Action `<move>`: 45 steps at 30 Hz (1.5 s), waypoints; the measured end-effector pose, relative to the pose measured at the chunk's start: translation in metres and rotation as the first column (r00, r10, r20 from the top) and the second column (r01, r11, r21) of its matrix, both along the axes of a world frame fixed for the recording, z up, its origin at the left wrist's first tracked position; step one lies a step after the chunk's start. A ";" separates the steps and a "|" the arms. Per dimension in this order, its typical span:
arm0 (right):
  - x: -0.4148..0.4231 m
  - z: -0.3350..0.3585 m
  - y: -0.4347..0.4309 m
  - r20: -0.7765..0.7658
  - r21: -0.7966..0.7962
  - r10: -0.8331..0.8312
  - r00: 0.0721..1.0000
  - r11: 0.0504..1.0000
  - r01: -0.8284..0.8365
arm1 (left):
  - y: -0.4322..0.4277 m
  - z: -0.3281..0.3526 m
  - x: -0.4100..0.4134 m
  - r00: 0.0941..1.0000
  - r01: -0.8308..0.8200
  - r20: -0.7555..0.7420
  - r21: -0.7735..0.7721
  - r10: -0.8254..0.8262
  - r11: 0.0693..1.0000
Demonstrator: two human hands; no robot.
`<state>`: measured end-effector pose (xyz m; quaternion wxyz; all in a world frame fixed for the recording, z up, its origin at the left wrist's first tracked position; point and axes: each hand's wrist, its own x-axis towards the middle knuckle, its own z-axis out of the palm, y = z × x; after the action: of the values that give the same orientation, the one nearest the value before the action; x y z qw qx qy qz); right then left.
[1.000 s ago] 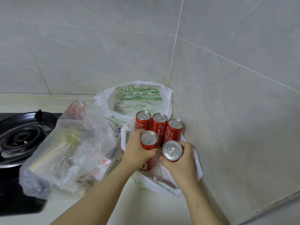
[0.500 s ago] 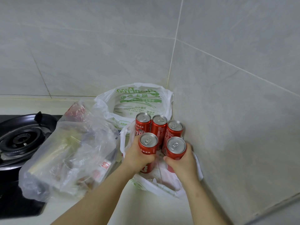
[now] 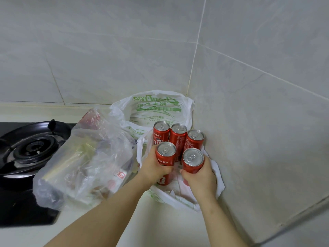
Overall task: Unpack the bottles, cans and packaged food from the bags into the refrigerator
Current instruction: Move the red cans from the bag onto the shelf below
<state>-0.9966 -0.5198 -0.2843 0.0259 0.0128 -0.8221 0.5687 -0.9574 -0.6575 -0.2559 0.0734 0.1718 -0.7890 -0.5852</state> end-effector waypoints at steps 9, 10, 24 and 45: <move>0.013 0.031 0.010 -0.074 -0.083 0.007 0.997 0.996 -0.013 | 0.002 0.016 0.011 0.999 -0.038 -0.005 0.013 0.038 0.999; 0.014 0.037 0.010 -0.092 -0.116 0.032 0.995 0.992 -0.043 | 0.002 0.021 0.013 0.998 -0.054 -0.012 0.010 0.055 0.998; 0.061 0.085 -0.037 -0.114 -0.276 0.412 0.904 0.861 -0.428 | -0.029 0.064 0.105 0.912 -0.408 -0.131 -0.171 0.390 0.897; 0.316 0.066 -0.162 0.009 -0.193 0.951 0.308 0.304 -0.933 | -0.066 0.050 0.425 0.453 -0.873 -0.013 -0.207 0.891 0.441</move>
<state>-0.6810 -0.6820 -0.2187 -0.3609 0.4549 -0.6128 0.5360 -0.5326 -0.7233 -0.2055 0.3440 0.5783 -0.6368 -0.3765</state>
